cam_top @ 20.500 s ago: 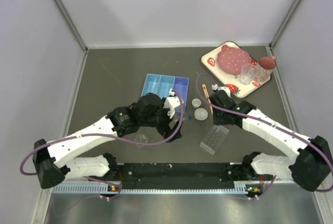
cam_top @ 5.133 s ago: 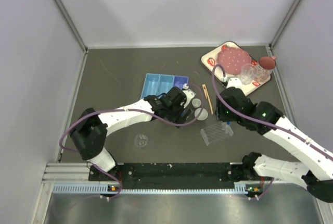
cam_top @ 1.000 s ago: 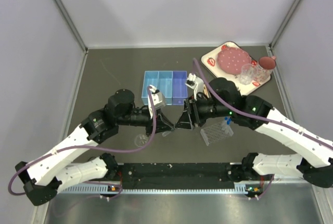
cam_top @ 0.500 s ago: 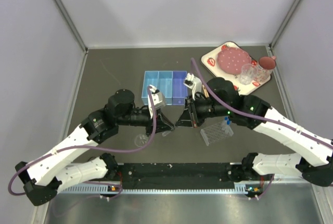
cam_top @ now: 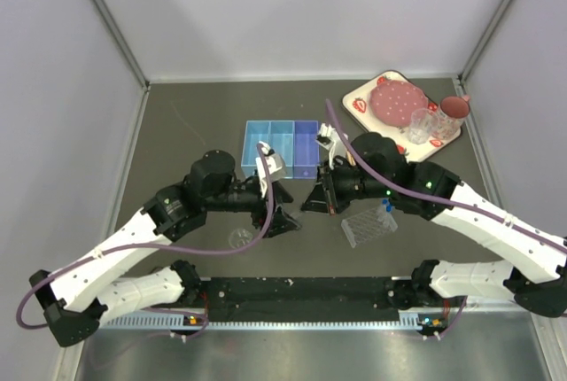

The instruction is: Organize the chemistry lab equipment

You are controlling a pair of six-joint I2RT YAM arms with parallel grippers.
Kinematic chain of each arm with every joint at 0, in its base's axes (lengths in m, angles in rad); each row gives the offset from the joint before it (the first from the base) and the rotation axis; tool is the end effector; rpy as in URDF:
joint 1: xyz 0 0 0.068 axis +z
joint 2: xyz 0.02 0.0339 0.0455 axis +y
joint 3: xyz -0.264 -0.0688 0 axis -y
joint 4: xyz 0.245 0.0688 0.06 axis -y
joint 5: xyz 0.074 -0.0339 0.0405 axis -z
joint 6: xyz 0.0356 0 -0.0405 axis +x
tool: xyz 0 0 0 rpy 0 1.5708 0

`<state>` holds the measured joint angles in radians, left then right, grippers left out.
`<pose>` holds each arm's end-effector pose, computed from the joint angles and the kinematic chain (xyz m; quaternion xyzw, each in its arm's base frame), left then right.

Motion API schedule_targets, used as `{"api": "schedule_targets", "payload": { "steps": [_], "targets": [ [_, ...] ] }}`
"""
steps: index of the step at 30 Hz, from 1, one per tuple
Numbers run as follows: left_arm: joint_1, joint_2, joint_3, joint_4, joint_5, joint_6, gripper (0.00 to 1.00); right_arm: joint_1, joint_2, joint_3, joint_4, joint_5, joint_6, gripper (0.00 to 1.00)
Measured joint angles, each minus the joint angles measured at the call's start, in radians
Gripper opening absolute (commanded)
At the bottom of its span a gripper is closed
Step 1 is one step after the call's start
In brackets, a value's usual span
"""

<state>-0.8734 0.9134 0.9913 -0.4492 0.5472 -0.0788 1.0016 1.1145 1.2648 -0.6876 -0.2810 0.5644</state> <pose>0.1114 -0.1618 0.3635 0.4482 0.6739 -0.4473 0.3808 0.1156 0.1990 0.3911 -0.2542 0.8254 0.4314 0.2608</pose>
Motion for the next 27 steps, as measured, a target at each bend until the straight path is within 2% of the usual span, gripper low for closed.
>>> {"api": "schedule_targets", "payload": {
  "steps": [1,2,7,15,27],
  "targets": [
    [0.000,0.004,0.002,-0.004,-0.010,-0.001,0.96,0.000,0.000,0.000,-0.010,0.023,-0.005,0.00],
    [0.000,0.007,0.004,-0.010,-0.017,0.000,0.99,0.000,0.000,0.002,-0.026,0.053,-0.008,0.00],
    [0.000,0.016,0.021,-0.051,-0.073,0.003,0.99,-0.044,-0.006,0.001,-0.124,0.194,-0.028,0.00],
    [0.000,-0.014,0.040,-0.103,-0.166,0.015,0.99,-0.365,-0.153,-0.069,-0.257,0.342,-0.033,0.00],
    [0.000,-0.040,0.011,-0.107,-0.217,0.026,0.99,-0.478,-0.156,-0.211,-0.404,0.497,0.032,0.00]
  ]
}}
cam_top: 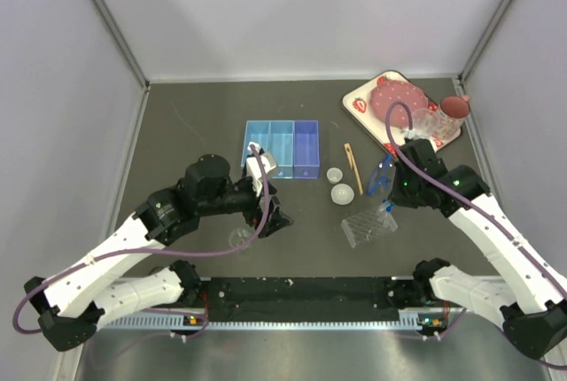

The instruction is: Organize the chemistry lab equipment

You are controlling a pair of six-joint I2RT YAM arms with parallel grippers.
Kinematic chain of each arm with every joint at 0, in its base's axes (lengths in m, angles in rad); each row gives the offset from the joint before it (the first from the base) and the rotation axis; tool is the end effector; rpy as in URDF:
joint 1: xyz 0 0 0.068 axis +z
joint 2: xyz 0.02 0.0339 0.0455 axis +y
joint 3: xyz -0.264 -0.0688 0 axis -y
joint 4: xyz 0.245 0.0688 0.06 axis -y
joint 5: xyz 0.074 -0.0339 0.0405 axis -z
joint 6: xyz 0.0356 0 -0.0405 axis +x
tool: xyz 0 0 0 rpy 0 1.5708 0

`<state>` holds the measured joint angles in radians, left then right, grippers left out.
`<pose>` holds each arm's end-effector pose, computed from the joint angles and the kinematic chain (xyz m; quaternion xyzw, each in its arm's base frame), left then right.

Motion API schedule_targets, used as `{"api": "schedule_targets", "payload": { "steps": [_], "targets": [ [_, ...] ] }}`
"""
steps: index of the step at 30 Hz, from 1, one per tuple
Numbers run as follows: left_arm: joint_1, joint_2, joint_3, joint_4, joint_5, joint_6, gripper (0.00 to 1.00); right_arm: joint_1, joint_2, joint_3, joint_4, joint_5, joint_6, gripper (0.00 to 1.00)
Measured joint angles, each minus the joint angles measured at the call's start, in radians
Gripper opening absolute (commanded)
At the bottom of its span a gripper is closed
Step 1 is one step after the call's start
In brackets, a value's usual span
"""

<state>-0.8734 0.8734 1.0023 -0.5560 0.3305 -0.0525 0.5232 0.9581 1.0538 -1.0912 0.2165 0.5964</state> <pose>0.1091 -0.1482 0.3623 0.4126 0.7250 -0.3622 0.4158 0.1472 0.0761 0.3214 0.0655 0.9515 0.0620 0.2940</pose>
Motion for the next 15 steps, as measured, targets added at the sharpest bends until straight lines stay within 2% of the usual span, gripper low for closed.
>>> {"api": "schedule_targets", "payload": {
  "steps": [15],
  "targets": [
    [0.000,-0.053,-0.072,0.002,-0.011,0.011,0.99,-0.035,-0.045,-0.073,-0.145,0.080,0.154,0.00]
  ]
}}
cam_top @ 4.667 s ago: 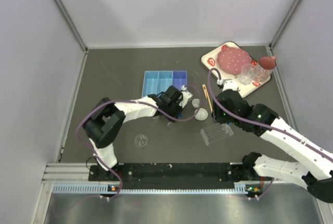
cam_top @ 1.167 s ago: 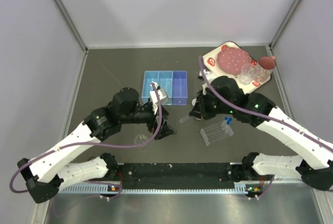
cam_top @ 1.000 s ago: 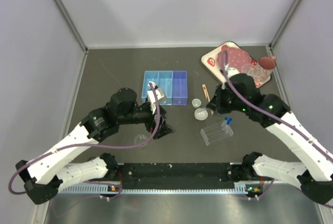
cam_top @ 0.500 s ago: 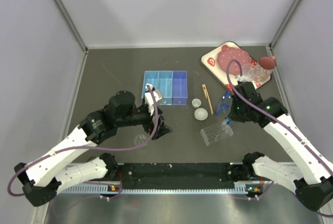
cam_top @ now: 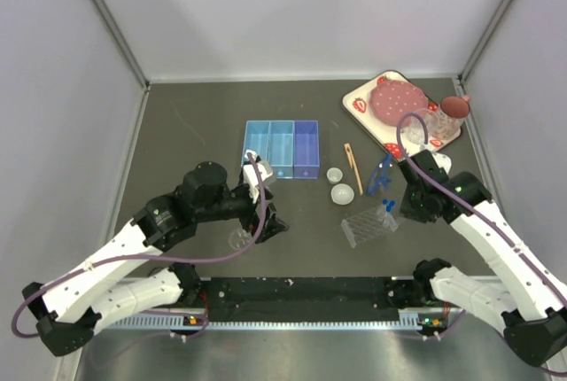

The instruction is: Organize the chemistry lab equipment

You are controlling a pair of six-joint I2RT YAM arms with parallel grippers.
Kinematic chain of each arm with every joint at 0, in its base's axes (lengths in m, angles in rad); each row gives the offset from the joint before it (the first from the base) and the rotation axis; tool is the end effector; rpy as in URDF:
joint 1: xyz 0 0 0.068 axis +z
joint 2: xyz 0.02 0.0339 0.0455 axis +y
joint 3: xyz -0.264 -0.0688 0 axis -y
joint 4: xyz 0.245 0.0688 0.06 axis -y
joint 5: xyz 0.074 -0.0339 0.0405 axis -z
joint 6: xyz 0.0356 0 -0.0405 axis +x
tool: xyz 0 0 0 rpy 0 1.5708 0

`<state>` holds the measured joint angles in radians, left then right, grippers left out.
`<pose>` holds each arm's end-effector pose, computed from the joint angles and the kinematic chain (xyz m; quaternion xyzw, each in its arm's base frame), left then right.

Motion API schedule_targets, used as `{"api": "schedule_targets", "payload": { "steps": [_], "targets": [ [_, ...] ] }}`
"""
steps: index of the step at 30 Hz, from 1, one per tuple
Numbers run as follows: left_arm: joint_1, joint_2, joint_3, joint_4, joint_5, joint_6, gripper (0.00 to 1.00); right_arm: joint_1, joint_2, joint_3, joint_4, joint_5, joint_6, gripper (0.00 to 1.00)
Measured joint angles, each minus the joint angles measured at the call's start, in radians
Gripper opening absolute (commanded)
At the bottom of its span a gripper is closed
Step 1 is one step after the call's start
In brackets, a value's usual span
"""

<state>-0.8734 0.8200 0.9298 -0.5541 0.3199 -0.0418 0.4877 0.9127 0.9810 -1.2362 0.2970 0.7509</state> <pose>0.1033 -0.1407 0.3467 0.4150 0.7293 -0.3537 0.4134 0.1296 0.0570 0.2996 0.1565 0.9567 -0.0032 0.2453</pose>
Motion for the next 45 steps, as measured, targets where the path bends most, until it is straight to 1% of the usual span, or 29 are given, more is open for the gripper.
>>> {"api": "schedule_targets", "payload": {
  "steps": [5,12,27,45],
  "targets": [
    [0.000,-0.014,-0.013,0.002,0.001,0.000,0.99,0.000,0.001,-0.008,-0.032,0.041,0.050,0.00],
    [0.000,-0.019,-0.031,0.009,0.007,0.000,0.99,0.000,0.028,-0.050,-0.018,0.050,0.091,0.00],
    [0.000,-0.020,-0.051,0.016,0.019,0.000,0.99,0.000,0.117,-0.086,0.122,0.034,0.077,0.00],
    [0.000,-0.020,-0.052,0.016,0.019,0.000,0.99,0.000,0.116,-0.105,0.151,0.042,0.063,0.00]
  ]
}}
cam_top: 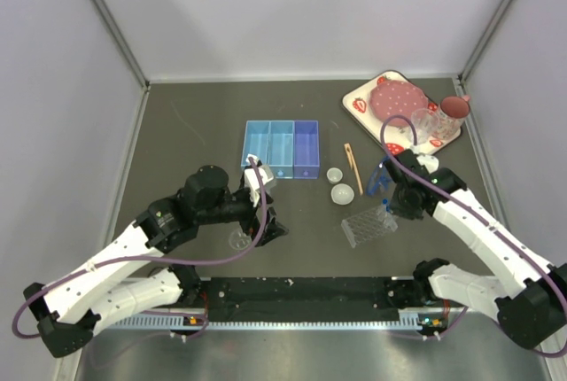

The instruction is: Organize the chemistry lab equipment

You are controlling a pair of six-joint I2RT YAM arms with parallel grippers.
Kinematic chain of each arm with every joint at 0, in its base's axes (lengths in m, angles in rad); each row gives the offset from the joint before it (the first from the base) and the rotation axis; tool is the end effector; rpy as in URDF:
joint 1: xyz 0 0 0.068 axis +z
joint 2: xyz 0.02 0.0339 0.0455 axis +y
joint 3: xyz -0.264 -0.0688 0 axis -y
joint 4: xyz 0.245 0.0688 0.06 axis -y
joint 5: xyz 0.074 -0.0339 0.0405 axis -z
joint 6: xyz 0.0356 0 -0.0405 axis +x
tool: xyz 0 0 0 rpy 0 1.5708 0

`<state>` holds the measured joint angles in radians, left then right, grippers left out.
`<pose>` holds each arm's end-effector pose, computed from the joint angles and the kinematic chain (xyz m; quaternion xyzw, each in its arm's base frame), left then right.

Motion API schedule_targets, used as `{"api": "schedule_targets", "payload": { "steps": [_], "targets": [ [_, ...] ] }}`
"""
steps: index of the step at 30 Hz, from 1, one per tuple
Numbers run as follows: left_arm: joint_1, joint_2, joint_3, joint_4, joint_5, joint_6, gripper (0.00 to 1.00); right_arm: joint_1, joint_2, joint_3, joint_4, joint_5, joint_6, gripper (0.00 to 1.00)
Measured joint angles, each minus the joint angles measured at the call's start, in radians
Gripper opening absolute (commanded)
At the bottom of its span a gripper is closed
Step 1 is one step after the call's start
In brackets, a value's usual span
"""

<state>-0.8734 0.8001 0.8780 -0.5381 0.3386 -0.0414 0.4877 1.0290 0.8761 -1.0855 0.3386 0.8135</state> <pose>0.1014 -0.1395 0.3340 0.4197 0.7303 -0.3579 0.4030 0.1559 0.0693 0.2600 0.1852 0.9547 -0.0335 0.2304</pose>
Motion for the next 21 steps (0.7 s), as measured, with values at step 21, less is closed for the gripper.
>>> {"api": "schedule_targets", "payload": {
  "steps": [21],
  "targets": [
    [0.000,-0.002,-0.003,0.006,0.000,0.000,0.99,0.000,-0.013,-0.021,-0.036,0.002,0.003,0.00]
  ]
}}
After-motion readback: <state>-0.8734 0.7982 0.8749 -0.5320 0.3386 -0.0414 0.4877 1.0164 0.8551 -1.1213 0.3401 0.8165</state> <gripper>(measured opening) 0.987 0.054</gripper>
